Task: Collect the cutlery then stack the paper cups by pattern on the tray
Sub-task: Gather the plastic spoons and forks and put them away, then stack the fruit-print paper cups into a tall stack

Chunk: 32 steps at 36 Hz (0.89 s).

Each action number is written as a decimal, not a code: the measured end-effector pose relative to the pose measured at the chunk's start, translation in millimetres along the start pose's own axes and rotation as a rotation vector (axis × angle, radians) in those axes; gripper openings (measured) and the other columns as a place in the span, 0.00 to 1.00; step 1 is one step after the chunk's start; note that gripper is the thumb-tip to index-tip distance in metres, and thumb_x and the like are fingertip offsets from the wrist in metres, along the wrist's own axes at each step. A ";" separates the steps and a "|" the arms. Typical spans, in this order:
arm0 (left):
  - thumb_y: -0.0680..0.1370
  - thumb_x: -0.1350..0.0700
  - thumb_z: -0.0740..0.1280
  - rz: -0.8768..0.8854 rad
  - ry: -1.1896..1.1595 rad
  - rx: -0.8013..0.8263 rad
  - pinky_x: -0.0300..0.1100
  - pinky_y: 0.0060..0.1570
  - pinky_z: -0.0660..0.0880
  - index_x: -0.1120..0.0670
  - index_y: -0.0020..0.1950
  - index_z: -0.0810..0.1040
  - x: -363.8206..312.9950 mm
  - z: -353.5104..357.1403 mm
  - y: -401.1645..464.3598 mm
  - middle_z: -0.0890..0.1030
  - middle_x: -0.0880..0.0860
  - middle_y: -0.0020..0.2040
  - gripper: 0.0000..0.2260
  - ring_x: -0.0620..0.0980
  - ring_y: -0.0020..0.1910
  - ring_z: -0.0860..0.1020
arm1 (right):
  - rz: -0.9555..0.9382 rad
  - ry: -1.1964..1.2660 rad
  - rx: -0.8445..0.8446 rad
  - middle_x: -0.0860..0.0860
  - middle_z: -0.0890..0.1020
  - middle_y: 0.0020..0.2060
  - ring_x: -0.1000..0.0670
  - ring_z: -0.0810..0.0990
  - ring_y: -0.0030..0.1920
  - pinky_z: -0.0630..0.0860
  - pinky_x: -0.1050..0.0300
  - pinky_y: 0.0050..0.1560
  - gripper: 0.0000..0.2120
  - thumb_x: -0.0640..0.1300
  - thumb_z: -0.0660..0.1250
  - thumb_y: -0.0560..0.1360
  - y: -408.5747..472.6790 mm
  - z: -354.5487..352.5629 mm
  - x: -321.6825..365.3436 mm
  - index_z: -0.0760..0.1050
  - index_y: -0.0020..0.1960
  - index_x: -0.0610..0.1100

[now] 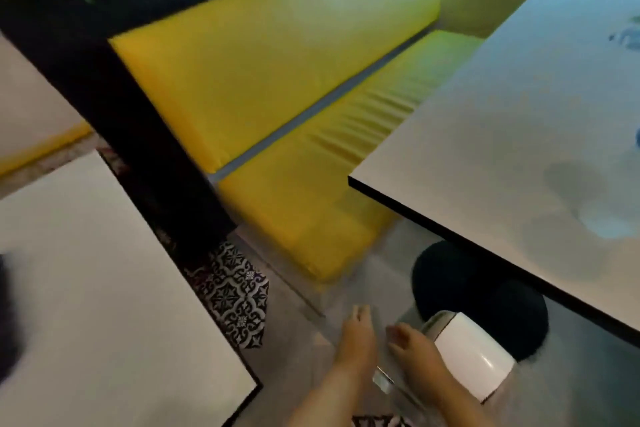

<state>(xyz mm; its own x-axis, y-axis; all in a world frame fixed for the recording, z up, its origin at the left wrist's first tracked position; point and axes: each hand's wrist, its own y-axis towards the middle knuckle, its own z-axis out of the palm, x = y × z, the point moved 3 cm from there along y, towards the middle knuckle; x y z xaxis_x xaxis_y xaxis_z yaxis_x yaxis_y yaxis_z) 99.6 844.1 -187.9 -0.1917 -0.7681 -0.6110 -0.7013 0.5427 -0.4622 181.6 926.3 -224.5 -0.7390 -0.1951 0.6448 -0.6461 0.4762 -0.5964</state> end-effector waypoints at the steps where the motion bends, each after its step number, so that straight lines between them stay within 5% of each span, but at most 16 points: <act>1: 0.83 0.52 0.51 0.014 0.043 -0.042 0.40 0.62 0.67 0.58 0.72 0.66 -2.9 -19.6 -5.2 0.68 0.56 0.71 0.19 0.56 0.71 0.67 | -0.028 -0.026 0.014 0.49 0.78 0.61 0.51 0.76 0.59 0.70 0.60 0.61 0.18 0.38 0.63 0.75 -2.8 0.4 16.9 0.72 0.64 0.44; 6: 0.81 0.65 0.51 0.044 0.175 -0.195 0.46 0.75 0.53 0.59 0.77 0.56 0.7 -110.2 -29.0 0.55 0.58 0.77 0.23 0.55 0.77 0.53 | -0.238 -0.254 0.041 0.49 0.75 0.64 0.48 0.74 0.63 0.68 0.61 0.58 0.20 0.41 0.63 0.75 -21.4 1.7 112.0 0.70 0.67 0.46; 14: 0.83 0.54 0.53 -0.145 0.296 -0.456 0.55 0.71 0.59 0.53 0.76 0.58 48.6 -230.8 -103.5 0.56 0.55 0.77 0.21 0.57 0.76 0.52 | -0.649 -0.525 0.019 0.49 0.65 0.71 0.45 0.72 0.64 0.69 0.57 0.59 0.22 0.44 0.59 0.78 -80.3 38.0 258.6 0.63 0.71 0.46; 25: 0.83 0.46 0.50 -0.391 0.234 -0.658 0.63 0.70 0.53 0.53 0.77 0.54 131.5 -352.6 -251.2 0.52 0.56 0.78 0.24 0.60 0.77 0.50 | -1.047 -0.743 0.034 0.50 0.51 0.76 0.46 0.53 0.75 0.57 0.38 0.71 0.28 0.48 0.59 0.79 -194.6 134.0 389.1 0.51 0.75 0.48; 32: 0.82 0.44 0.50 -0.498 0.314 -0.764 0.63 0.72 0.52 0.50 0.78 0.49 191.6 -406.4 -340.2 0.50 0.55 0.79 0.26 0.60 0.77 0.48 | -1.206 -0.793 0.037 0.50 0.49 0.76 0.46 0.48 0.76 0.52 0.41 0.71 0.29 0.54 0.57 0.79 -278.4 209.5 443.6 0.49 0.76 0.50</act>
<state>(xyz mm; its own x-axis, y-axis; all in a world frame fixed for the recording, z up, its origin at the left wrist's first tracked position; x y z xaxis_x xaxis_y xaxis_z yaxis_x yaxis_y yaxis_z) 22.4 374.2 113.4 0.1513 -0.9666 -0.2070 -0.9883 -0.1523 -0.0109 -6.2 527.5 127.5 0.3493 -0.8762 0.3322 -0.9364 -0.3390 0.0904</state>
